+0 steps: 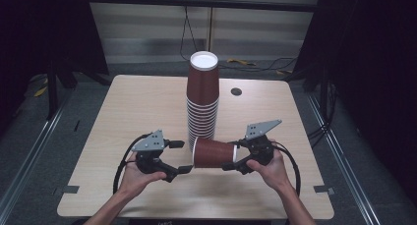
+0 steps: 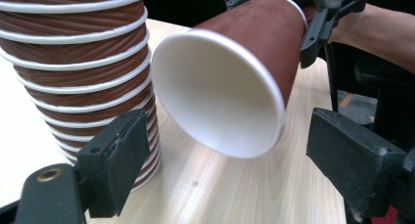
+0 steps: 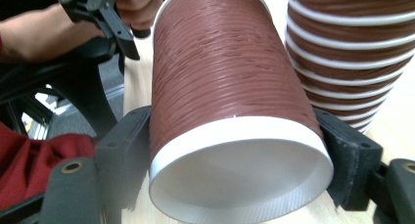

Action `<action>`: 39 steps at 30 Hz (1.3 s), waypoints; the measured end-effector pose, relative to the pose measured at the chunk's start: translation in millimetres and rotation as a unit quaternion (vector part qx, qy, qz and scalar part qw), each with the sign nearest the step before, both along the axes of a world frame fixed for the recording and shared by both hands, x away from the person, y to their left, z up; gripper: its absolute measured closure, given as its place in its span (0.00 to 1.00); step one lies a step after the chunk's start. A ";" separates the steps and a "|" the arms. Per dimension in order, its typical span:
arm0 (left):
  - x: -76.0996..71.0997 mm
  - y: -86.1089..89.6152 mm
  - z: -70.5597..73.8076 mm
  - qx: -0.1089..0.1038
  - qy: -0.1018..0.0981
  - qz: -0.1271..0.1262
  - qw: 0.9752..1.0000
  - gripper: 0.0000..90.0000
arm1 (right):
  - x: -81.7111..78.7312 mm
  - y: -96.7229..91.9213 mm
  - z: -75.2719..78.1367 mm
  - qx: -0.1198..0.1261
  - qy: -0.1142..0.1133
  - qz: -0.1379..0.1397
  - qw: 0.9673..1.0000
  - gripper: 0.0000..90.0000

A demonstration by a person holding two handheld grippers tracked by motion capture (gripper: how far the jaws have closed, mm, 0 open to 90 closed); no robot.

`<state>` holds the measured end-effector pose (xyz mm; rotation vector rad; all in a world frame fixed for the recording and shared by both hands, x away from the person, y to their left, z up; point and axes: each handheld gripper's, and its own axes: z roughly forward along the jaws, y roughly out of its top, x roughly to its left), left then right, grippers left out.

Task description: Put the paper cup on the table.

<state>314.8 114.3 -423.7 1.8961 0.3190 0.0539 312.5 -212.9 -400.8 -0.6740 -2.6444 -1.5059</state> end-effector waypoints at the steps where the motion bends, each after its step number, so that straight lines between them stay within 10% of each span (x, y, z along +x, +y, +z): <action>1: -0.3 -0.3 -0.2 -0.001 -0.001 -0.001 1.000 0.18 | -0.1 -0.6 0.3 0.004 -0.001 -0.001 1.000 0.26; 15: -2.4 1.8 1.6 -0.033 -0.003 -0.010 0.999 0.18 | -1.3 -0.3 -0.2 0.054 -0.009 0.011 0.998 0.26; 39: -0.8 -4.2 -4.9 -0.037 0.007 -0.012 0.999 0.05 | -4.3 10.6 2.8 0.067 -0.013 0.041 0.997 0.26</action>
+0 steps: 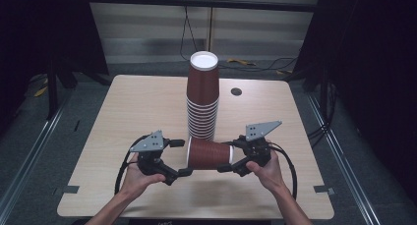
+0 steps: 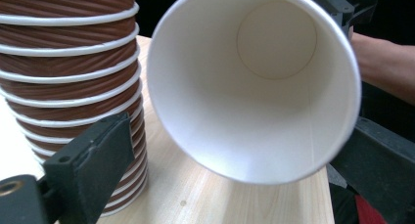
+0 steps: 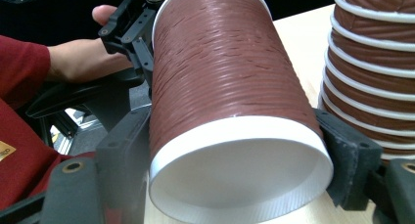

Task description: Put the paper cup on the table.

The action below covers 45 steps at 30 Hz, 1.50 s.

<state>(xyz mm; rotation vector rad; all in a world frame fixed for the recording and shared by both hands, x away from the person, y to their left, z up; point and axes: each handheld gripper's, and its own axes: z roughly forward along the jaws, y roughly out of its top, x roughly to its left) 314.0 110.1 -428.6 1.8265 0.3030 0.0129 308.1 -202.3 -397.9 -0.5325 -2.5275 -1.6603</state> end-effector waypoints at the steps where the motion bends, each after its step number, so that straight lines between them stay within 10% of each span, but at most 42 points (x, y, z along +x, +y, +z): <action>1: -0.2 -0.8 -0.1 0.000 0.000 -0.001 1.000 0.04 | 0.1 0.8 0.2 -0.002 0.000 0.002 1.000 0.26; 45: -8.8 -6.0 8.1 -0.015 -0.024 -0.023 0.999 0.08 | 2.3 13.3 -10.5 0.008 0.018 0.049 0.999 0.25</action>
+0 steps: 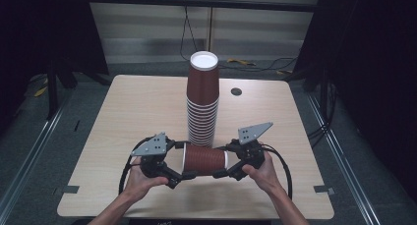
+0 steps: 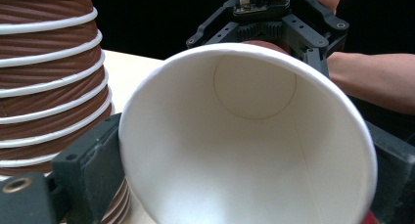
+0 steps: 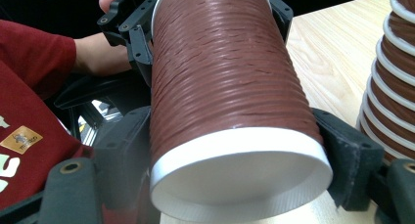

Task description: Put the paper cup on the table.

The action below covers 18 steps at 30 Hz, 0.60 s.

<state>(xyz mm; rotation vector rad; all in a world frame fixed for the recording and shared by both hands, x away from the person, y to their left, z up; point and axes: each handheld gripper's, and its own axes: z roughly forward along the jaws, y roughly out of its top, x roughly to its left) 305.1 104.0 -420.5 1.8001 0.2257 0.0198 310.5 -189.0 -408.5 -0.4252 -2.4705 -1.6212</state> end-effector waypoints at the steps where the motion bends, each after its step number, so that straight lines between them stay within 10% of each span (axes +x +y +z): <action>1: 0.4 0.4 0.3 0.001 -0.002 0.000 1.000 0.08 | 0.2 0.3 0.0 -0.001 0.001 0.000 1.000 0.25; 18: 8.2 9.2 4.7 0.035 0.010 0.023 0.999 0.08 | -1.0 -11.1 5.2 0.024 -0.021 -0.063 0.998 0.15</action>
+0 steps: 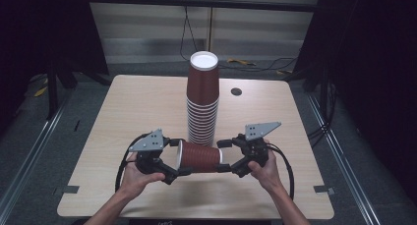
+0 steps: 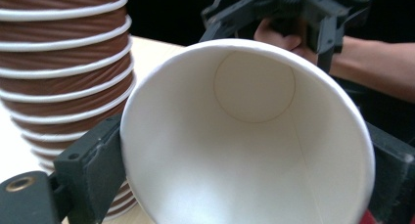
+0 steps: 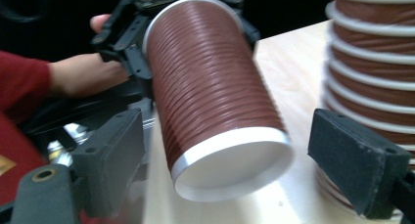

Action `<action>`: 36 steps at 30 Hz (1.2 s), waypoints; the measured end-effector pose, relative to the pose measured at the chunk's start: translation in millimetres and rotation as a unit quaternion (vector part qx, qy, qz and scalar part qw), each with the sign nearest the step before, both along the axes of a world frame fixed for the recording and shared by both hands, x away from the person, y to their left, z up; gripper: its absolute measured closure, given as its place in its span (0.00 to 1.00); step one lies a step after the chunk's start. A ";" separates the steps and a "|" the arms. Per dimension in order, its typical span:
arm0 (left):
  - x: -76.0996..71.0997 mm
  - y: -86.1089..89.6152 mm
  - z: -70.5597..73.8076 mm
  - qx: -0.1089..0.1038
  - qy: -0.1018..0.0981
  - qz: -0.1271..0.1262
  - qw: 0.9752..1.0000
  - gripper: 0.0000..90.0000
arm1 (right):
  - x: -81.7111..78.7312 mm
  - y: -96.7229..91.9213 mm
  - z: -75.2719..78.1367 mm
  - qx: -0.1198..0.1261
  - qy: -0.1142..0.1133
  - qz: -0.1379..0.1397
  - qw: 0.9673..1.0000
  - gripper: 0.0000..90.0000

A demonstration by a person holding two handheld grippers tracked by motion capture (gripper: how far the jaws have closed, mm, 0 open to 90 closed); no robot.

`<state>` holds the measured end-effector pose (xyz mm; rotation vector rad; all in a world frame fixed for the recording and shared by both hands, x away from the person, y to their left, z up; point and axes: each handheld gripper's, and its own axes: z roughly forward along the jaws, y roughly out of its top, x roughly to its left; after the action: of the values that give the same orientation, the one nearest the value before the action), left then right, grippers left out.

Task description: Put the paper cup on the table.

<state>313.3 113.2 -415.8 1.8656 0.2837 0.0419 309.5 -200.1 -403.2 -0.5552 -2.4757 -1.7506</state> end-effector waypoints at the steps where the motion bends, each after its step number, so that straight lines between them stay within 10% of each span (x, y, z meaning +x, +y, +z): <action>1: 0.3 0.5 0.1 0.000 0.002 0.001 1.000 0.08 | -0.2 -0.9 0.5 -0.002 -0.004 -0.010 1.000 0.15; 24: 11.7 18.4 5.8 0.079 0.006 0.025 0.997 0.09 | -3.7 -20.3 3.3 0.011 -0.047 -0.144 0.988 0.15; 36: 20.6 33.7 10.2 0.105 0.022 0.051 0.993 0.09 | -8.6 -23.2 4.6 0.006 -0.051 -0.158 0.986 0.15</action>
<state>333.9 146.9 -405.6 2.0608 0.4172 0.1042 300.9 -223.3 -398.6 -0.9251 -2.5571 -1.9435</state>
